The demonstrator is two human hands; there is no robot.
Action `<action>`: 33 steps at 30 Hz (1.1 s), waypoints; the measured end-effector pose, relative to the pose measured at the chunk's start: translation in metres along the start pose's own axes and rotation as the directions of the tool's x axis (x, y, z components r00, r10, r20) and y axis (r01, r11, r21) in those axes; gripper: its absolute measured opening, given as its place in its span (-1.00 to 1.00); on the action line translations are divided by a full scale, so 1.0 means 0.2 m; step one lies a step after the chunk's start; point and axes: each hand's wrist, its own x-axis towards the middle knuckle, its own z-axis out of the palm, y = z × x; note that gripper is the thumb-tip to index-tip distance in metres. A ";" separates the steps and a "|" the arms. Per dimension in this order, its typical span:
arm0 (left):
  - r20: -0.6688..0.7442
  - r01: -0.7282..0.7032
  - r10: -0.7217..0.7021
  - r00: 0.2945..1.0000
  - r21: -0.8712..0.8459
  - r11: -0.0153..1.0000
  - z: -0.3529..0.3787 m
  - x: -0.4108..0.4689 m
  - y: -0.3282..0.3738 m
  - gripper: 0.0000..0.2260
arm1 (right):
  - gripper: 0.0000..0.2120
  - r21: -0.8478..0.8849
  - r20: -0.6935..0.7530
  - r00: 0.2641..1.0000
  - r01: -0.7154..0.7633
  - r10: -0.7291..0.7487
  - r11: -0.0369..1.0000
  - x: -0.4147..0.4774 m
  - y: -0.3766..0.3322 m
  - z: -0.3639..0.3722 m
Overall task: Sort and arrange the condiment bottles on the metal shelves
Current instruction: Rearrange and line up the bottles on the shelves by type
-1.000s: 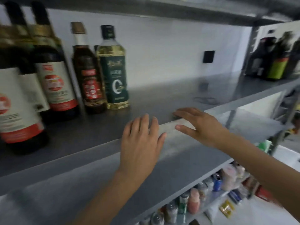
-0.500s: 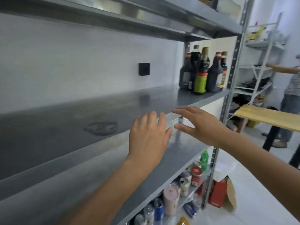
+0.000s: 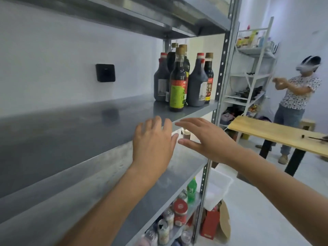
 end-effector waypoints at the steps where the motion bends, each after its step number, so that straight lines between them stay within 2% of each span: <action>1: 0.018 0.024 -0.024 1.000 0.014 1.000 0.07 0.06 0.02 -0.66 | -0.43 -0.010 0.008 1.000 0.003 -0.003 1.000 0.05 0.08 0.02; 4: 0.169 0.124 -0.133 0.977 0.062 0.990 0.24 0.25 0.08 -0.62 | -0.44 -0.008 0.036 0.999 0.031 -0.030 1.000 0.23 0.31 0.10; 7: 0.216 0.142 -0.187 0.958 0.206 0.968 0.42 0.35 0.16 -0.56 | -0.43 -0.019 0.073 0.995 0.063 -0.061 0.998 0.37 0.51 0.25; 9: 0.241 0.162 -0.232 0.942 0.279 0.947 0.51 0.41 0.22 -0.53 | -0.43 0.041 0.027 0.996 0.083 -0.085 0.996 0.41 0.62 0.37; 13: 0.195 0.190 -0.252 0.948 0.290 0.938 0.67 0.48 0.31 -0.46 | -0.43 0.140 -0.162 0.970 0.206 -0.183 0.969 0.42 0.78 0.57; 18: 0.129 0.225 -0.293 0.947 0.386 0.895 0.74 0.52 0.40 -0.41 | -0.45 0.130 -0.292 0.902 0.367 -0.318 0.921 0.47 0.90 0.68; 21: 0.098 0.269 -0.340 0.935 0.426 0.864 0.75 0.53 0.45 -0.39 | -0.43 0.133 -0.318 0.868 0.438 -0.380 0.889 0.52 0.98 0.71; 29: 0.009 0.443 -0.483 0.875 0.386 0.809 0.77 0.57 0.53 -0.38 | -0.43 0.198 -0.298 0.853 0.495 -0.429 0.846 0.60 1.17 0.74; 33: -0.027 0.450 -0.487 0.873 0.432 0.782 0.78 0.56 0.55 -0.36 | -0.46 0.234 -0.306 0.824 0.551 -0.477 0.801 0.61 1.20 0.76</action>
